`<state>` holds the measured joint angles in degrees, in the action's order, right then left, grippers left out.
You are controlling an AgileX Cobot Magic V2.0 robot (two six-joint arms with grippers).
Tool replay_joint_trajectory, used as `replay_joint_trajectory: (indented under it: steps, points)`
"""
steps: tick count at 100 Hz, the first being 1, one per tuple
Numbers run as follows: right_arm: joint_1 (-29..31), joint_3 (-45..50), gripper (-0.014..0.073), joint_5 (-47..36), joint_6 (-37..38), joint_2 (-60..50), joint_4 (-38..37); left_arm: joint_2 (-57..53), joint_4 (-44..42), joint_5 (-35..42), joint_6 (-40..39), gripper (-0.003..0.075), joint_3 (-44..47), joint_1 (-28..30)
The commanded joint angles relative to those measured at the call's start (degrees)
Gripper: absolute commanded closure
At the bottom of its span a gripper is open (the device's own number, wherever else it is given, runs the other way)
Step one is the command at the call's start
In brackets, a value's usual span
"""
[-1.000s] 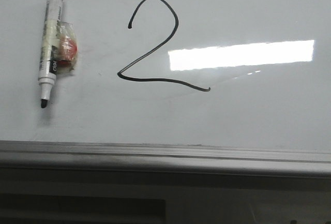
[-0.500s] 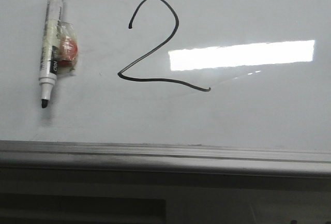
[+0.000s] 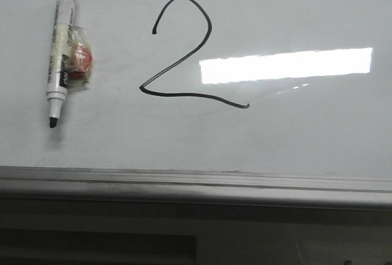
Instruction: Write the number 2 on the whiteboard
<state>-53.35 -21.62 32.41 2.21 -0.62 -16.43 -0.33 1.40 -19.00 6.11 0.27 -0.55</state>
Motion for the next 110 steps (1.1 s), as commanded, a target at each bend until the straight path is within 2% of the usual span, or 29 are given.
replay_joint_trajectory:
  steps: [1,85,100,110]
  points:
    - [0.38,-1.31,0.0645,-4.13,-0.14,0.95,-0.65,-1.56,-0.65,2.17,-0.72,0.0739,1.66,0.09]
    - [0.38,-1.31,0.0645,-3.99,-0.14,0.95,-0.65,-1.56,-0.65,2.17,-0.72,0.0739,1.57,0.09]
    - [0.38,-1.18,0.0645,-9.18,-0.14,0.95,8.74,-1.56,-0.65,2.17,-0.72,0.0739,1.57,0.09]
    - [0.94,-0.19,0.0645,-15.73,-0.14,1.76,10.72,-1.56,-0.65,2.17,-0.72,0.0739,1.57,0.09]
